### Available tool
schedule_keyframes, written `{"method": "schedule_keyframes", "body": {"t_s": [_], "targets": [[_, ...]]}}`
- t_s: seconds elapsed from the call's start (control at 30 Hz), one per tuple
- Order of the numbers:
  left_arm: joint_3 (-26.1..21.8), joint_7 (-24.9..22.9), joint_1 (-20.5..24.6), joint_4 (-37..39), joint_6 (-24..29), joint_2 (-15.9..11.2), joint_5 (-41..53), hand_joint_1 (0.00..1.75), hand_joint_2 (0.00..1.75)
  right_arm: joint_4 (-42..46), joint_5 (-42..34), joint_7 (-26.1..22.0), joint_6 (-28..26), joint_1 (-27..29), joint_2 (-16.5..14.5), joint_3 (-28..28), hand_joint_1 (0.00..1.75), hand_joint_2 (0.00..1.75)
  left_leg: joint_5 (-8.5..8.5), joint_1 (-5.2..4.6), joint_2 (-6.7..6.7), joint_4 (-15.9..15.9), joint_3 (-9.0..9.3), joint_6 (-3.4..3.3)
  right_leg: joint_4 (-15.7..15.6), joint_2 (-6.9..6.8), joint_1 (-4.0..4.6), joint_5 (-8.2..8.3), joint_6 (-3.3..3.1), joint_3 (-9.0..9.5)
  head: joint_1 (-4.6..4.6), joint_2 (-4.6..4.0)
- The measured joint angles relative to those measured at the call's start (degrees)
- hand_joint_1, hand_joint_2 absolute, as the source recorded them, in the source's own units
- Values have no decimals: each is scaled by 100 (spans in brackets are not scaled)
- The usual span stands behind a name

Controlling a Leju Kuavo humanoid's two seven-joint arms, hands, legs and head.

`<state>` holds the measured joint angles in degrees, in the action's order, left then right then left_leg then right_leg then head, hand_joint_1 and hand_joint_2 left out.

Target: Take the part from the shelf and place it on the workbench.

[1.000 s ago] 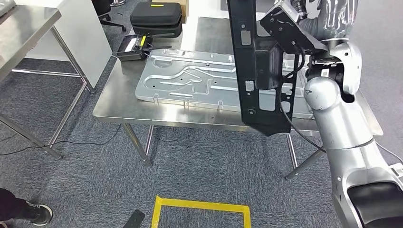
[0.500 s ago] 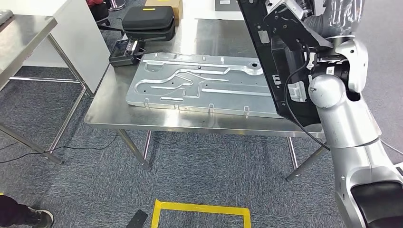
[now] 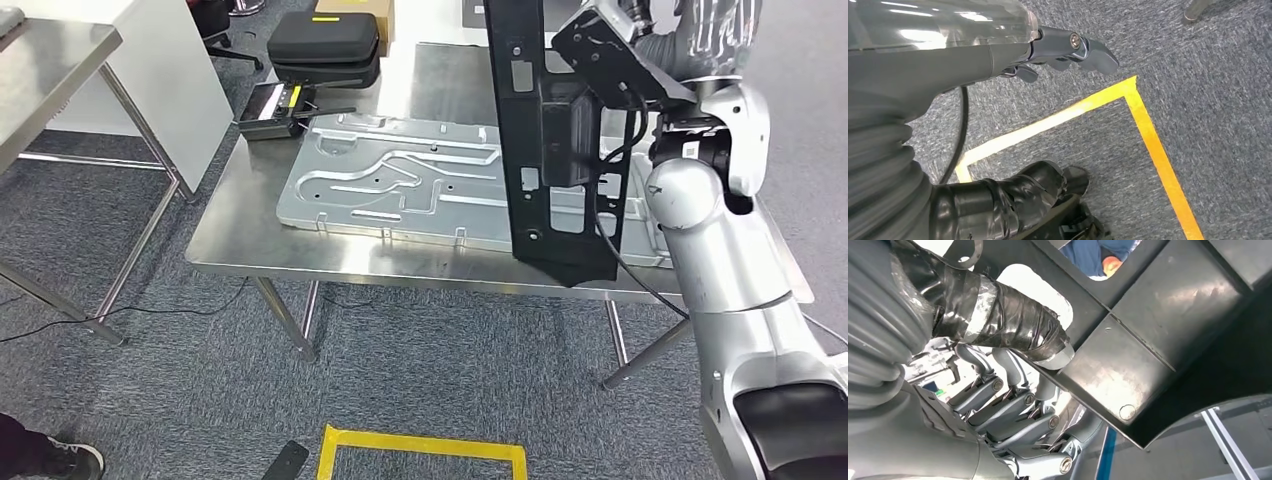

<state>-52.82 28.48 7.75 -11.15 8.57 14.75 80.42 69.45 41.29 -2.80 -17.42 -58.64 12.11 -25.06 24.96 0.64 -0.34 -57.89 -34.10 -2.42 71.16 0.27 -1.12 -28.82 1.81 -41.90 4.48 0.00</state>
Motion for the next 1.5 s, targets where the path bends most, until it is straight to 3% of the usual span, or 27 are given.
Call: {"method": "schedule_keyframes", "body": {"t_s": [0.03, 0.1, 0.17, 0.27, 0.33, 0.4, 0.43, 0.47, 0.53, 0.6, 0.63, 0.73, 0.8, 0.9, 0.93, 0.97, 1.0, 1.03, 1.1, 1.13, 1.2, 1.27, 1.33, 1.43, 1.47, 1.5], "targets": [[1, 0, -1, 0, 0, 1, -2, 0, 175, 1, 5, 1, 1, -9, 0, 2, 175, 175, 35, 2, -4, -24, 18, 17, -407, -8, -9, 227, -5, 166, 1, -1], [2, -1, 2, 0, 0, 3, -5, 0, 175, 1, 14, 1, 4, -36, -1, 4, 175, 175, 93, -15, -13, -66, 29, 69, -1028, -18, 11, 454, -35, 461, -1, -1], [2, -2, 1, 0, 0, 3, -7, 0, 175, 0, 19, 7, 7, -48, -2, 7, 175, 175, 115, -29, -14, -70, 30, 123, -1159, -11, 46, 433, -83, 534, -3, 0], [2, -3, 0, 0, 0, 3, -12, 0, 175, 3, 29, 18, 10, -59, -1, 14, 175, 175, 209, -25, -5, -163, 15, 205, -1206, -2, 18, 432, -193, 578, -7, -1], [3, -2, 2, 0, 0, 3, -15, 0, 175, 8, 31, 21, 19, -76, -2, 17, 175, 175, 482, -14, 0, -688, -230, 243, -1238, -11, 10, 417, -266, 631, -8, -1], [4, -4, -2, 0, 0, 3, -19, 0, 175, 8, 34, 25, 44, -84, -4, 11, 175, 175, 764, -8, 1, -1457, -645, 264, -1238, -12, 30, 388, -311, 664, -10, 0], [4, -5, -7, 0, 0, 3, -20, 0, 175, 8, 36, 28, 61, -84, -4, 7, 175, 175, 783, -6, 1, -1678, -792, 267, -1237, -9, 41, 373, -320, 681, -11, 0], [4, -7, -11, 0, 0, 3, -20, 0, 175, 8, 40, 32, 75, -84, -5, 4, 175, 175, 687, -6, 2, -1683, -839, 262, -1235, -5, 49, 356, -322, 701, -11, -1], [4, -9, -13, 0, 0, 2, -20, 0, 175, 8, 49, 43, 90, -91, -9, 1, 175, 175, 241, -8, 1, -1071, -612, 222, -1230, 3, 61, 312, -308, 758, -11, -1], [5, -8, -7, 0, 0, -2, -21, 0, 175, 6, 58, 56, 93, -115, -13, 1, 175, 175, -61, -32, 0, -351, -284, 161, -1219, 10, 80, 269, -273, 793, -10, -1], [7, -8, -6, 0, 0, -4, -21, 0, 175, 4, 64, 65, 97, -128, -15, -1, 175, 175, -104, -46, -1, -154, -196, 139, -1218, 12, 83, 257, -249, 795, -9, -1], [10, -9, -12, 0, 0, -5, -21, 0, 175, -2, 90, 86, 107, -162, -26, -5, 175, 175, -87, -42, -2, -33, -141, 93, -1232, 9, 80, 234, -163, 797, -9, 0], [11, -9, -9, 0, 0, -3, -24, 0, 175, -5, 103, 92, 109, -214, -34, -7, 175, 175, -99, -10, 2, 36, -80, 40, -1020, 2, 78, 99, -116, 710, -5, 0], [16, -9, 4, 0, -2, 0, -31, 0, 175, -20, 112, 96, 118, -278, -47, -15, 175, 175, -72, -1, 4, 57, -32, -9, 24, -2, 45, -323, -59, 157, -2, 0], [18, -9, 1, 0, -3, 1, -32, 0, 175, -32, 113, 99, 124, -280, -48, -19, 175, 175, -54, 1, 1, 48, -22, -11, 293, -3, 27, -365, -41, -18, 0, 0], [20, -9, -5, 0, -4, 1, -32, 0, 175, -45, 114, 102, 131, -280, -49, -22, 175, 175, -29, 4, -4, 34, -9, -5, 358, -6, 8, -293, -26, -101, -1, -1], [21, -9, -9, 0, -4, 1, -32, 0, 175, -56, 115, 105, 138, -286, -51, -25, 175, 175, 2, 10, -10, 12, 8, 7, 198, -10, -11, -114, -15, -71, -1, -1], [22, -8, -12, 0, -4, 4, -32, 0, 175, -63, 118, 105, 146, -299, -54, -27, 175, 175, 42, 18, -16, -18, 28, 25, -158, -17, -29, 134, -6, 62, 0, -1], [30, -7, -11, 0, -4, 10, -32, 0, 175, -73, 126, 105, 171, -337, -60, -29, 175, 175, 122, 18, -26, -84, 46, 80, -847, -26, -27, 427, -13, 363, -1, -1], [35, -7, -10, 0, -4, 13, -32, 0, 175, -82, 130, 105, 183, -355, -65, -32, 175, 175, 147, 12, -29, -103, 44, 112, -1037, -25, -12, 465, -32, 451, -2, -1], [43, -7, -11, 0, -5, 15, -33, 0, 175, -108, 133, 112, 195, -374, -82, -38, 175, 175, 165, -1, -26, -104, 39, 170, -1109, -8, 26, 420, -93, 485, -4, -1], [45, -8, -13, 0, -6, 16, -36, 0, 175, -133, 133, 119, 195, -382, -97, -39, 175, 175, 204, 3, -18, -116, 49, 222, -1127, 1, 13, 412, -167, 507, -4, -1], [46, -7, -8, 0, -5, 16, -39, 0, 175, -148, 133, 119, 196, -398, -114, -38, 175, 175, 396, 10, -6, -448, -88, 268, -1168, -1, -7, 399, -248, 567, -8, 0], [48, -7, -13, 0, -4, 16, -38, 0, 175, -175, 133, 119, 202, -408, -161, -46, 175, 175, 792, 14, 0, -1543, -683, 296, -1175, -3, 22, 349, -323, 636, -11, -1], [48, -7, -17, 0, -4, 16, -38, 0, 175, -189, 133, 119, 204, -408, -176, -52, 175, 175, 786, 13, 0, -1733, -826, 292, -1174, 1, 35, 330, -333, 659, -12, -1], [48, -7, -20, 0, -4, 16, -38, 0, 175, -199, 133, 120, 205, -408, -189, -58, 175, 175, 664, 11, 0, -1708, -868, 278, -1173, 6, 48, 308, -336, 690, -12, -1]]}}
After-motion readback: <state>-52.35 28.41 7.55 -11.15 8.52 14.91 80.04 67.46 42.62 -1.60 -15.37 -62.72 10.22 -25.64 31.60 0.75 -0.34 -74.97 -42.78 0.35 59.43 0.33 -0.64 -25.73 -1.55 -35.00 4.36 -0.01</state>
